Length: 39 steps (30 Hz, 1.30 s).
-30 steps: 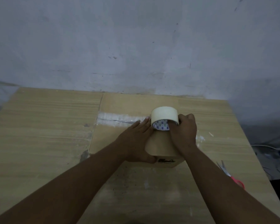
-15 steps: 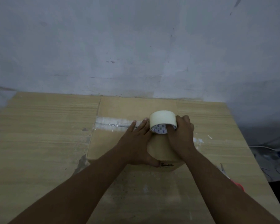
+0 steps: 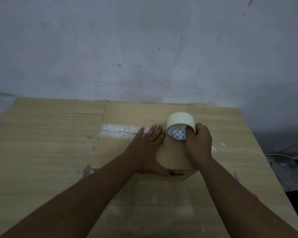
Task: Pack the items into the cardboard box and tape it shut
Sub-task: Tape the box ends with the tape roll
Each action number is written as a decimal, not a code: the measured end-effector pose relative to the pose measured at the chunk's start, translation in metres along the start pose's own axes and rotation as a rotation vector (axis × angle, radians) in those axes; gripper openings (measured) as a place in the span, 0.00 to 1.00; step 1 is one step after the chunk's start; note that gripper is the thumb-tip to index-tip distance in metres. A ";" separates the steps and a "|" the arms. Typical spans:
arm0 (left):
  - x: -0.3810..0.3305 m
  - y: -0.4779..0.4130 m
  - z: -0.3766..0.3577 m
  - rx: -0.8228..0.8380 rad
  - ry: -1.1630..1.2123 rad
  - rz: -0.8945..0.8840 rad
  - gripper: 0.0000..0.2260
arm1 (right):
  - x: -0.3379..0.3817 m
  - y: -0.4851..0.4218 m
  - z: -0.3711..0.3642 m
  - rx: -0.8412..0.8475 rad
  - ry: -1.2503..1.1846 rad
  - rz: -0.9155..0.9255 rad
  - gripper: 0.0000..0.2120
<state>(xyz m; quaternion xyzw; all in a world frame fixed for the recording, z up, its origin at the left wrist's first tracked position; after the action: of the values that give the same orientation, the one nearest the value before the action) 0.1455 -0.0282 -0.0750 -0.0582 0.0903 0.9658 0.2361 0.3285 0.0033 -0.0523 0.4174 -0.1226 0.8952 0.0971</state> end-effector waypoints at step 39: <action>-0.025 -0.009 -0.009 -0.069 -0.011 0.020 0.56 | -0.003 -0.001 0.002 0.073 0.027 0.053 0.12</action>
<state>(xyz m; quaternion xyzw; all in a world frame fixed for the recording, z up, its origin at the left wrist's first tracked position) 0.1726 -0.0333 -0.0808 -0.0601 0.0562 0.9709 0.2250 0.3316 0.0038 -0.0531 0.4050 -0.0996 0.9069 0.0597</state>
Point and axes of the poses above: each hand's wrist, its own y-axis away from the middle knuckle, its own z-axis out of the back of the hand, x = y × z, the point moved 3 cm from there along -y, towards the middle knuckle, and after that the axes turned 3 degrees about z, right-handed, at the moved point
